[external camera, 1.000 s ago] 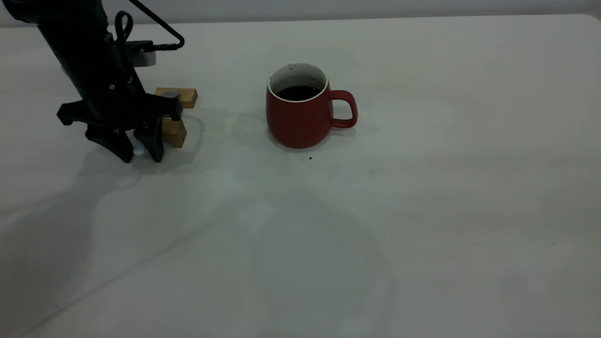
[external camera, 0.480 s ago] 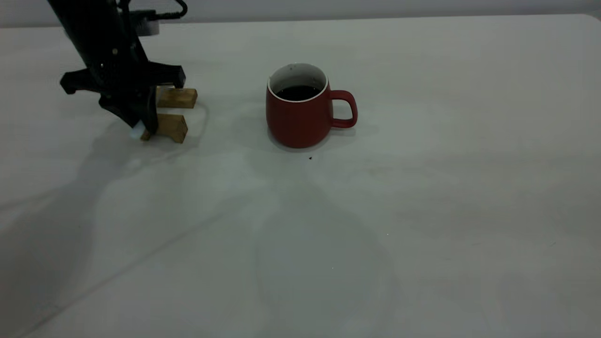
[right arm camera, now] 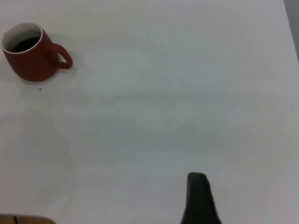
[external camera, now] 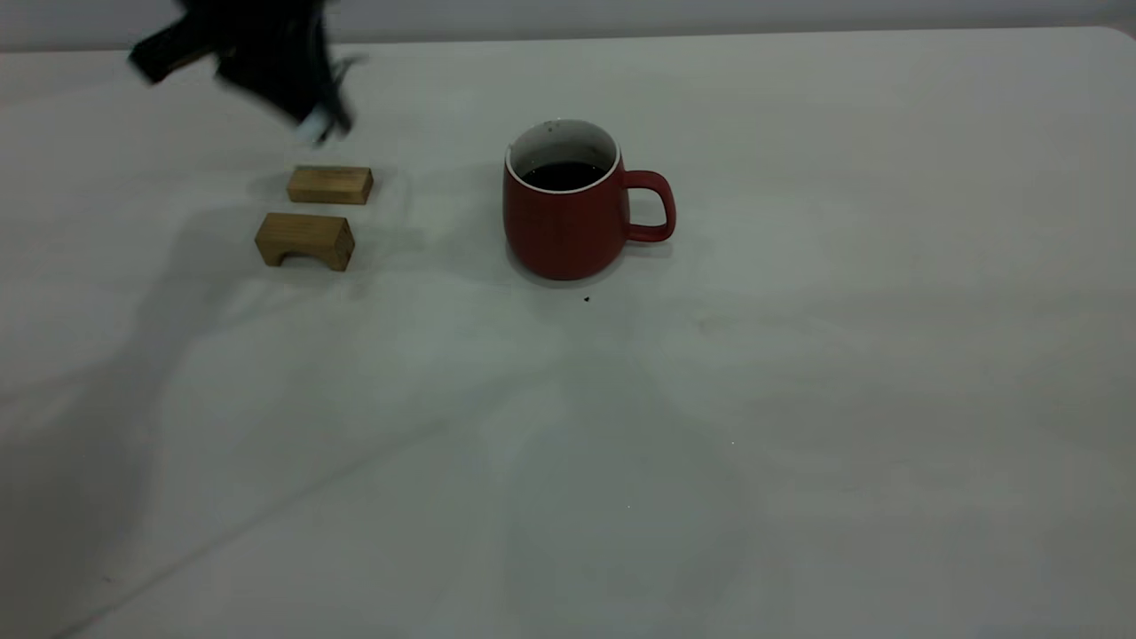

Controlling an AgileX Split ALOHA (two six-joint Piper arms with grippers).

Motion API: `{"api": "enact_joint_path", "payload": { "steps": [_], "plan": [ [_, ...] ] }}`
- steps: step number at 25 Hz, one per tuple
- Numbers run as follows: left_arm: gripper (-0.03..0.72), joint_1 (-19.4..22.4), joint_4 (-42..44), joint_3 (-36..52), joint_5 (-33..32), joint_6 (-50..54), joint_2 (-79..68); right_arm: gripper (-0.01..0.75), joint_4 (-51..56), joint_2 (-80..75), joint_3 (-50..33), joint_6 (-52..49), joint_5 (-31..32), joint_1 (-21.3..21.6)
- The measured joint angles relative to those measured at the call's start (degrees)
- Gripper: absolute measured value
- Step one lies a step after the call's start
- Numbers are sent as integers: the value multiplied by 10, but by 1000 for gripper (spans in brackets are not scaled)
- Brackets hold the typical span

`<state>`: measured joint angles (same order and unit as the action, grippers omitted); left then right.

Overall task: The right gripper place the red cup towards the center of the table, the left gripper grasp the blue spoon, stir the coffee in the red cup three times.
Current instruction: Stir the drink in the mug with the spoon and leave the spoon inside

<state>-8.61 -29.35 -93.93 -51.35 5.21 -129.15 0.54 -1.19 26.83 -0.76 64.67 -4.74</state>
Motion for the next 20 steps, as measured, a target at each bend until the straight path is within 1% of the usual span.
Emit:
{"api": "enact_joint_path", "payload": {
  "steps": [1, 3, 6, 7, 9, 11, 15, 20],
  "plan": [
    [133, 0, -45, -3, -8, 0, 4, 575, 0, 0, 0, 0, 0, 0],
    [133, 0, -164, -7, -25, 1, 5, 575, 0, 0, 0, 0, 0, 0],
    [133, -5, -309, -7, -43, 16, 5, 575, 0, 0, 0, 0, 0, 0],
    [133, -8, -350, -7, -48, 28, 5, 575, 0, 0, 0, 0, 0, 0],
    [133, -17, -402, -7, -56, 72, 5, 575, 0, 0, 0, 0, 0, 0],
    [133, -27, -425, -7, -62, 130, 5, 575, 0, 0, 0, 0, 0, 0],
    [133, -43, -436, -7, -71, 258, 5, 575, 0, 0, 0, 0, 0, 0],
    [133, -47, -442, -7, -84, 397, 5, 575, 0, 0, 0, 0, 0, 0]
  ]
}}
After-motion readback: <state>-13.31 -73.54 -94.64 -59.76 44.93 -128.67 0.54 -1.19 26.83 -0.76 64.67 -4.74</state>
